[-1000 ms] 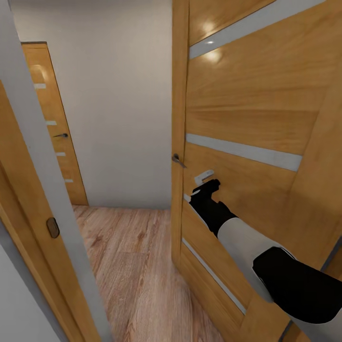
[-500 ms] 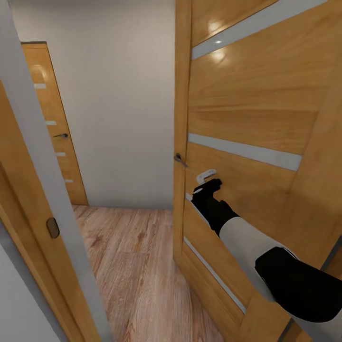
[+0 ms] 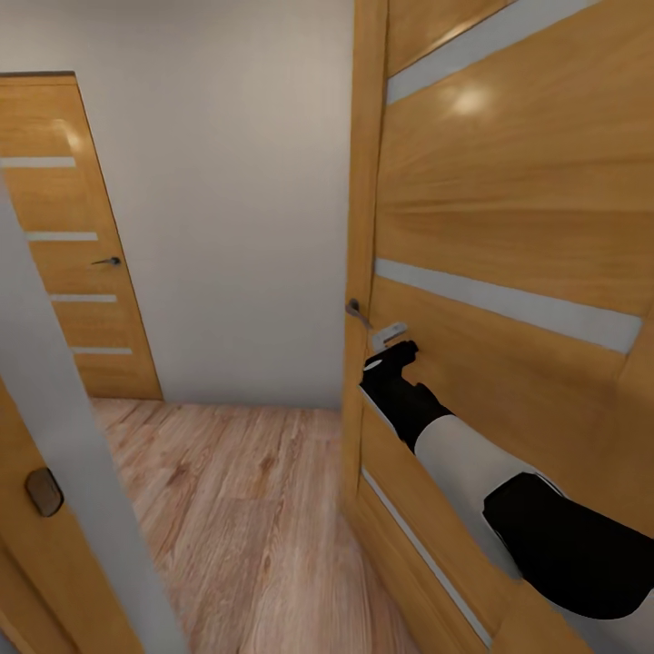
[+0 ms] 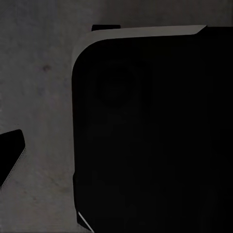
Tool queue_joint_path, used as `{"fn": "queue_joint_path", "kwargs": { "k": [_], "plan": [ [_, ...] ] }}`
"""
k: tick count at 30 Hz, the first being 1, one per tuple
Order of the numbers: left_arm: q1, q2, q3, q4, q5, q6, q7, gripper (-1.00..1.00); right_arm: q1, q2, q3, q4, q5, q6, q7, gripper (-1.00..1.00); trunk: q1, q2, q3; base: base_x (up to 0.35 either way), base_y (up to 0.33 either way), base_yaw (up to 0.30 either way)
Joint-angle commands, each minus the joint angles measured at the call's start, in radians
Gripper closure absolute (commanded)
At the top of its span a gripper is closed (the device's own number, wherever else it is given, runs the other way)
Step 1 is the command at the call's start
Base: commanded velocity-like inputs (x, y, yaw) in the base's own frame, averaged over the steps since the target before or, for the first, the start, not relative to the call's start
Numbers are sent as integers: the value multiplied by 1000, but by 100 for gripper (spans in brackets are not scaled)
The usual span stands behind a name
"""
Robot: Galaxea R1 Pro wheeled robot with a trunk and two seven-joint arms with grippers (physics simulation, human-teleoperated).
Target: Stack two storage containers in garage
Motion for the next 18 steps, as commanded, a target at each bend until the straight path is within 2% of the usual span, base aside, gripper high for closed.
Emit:
{"fn": "queue_joint_path", "kwargs": {
  "k": [1,6,18],
  "plan": [
    [0,0,3,0,-1,-3,-1,-100,-1,0,4,0,14,12,-4,-100,1,0,-1,319,0,0],
    [0,1,3,0,0,-4,-1,-100,-1,0,4,0,15,13,-7,-100,1,0,-1,248,0,0],
    [0,1,3,0,0,-4,-1,-100,-1,0,6,12,5,16,-17,-100,1,0,-1,20,0,0]
  ]
}}
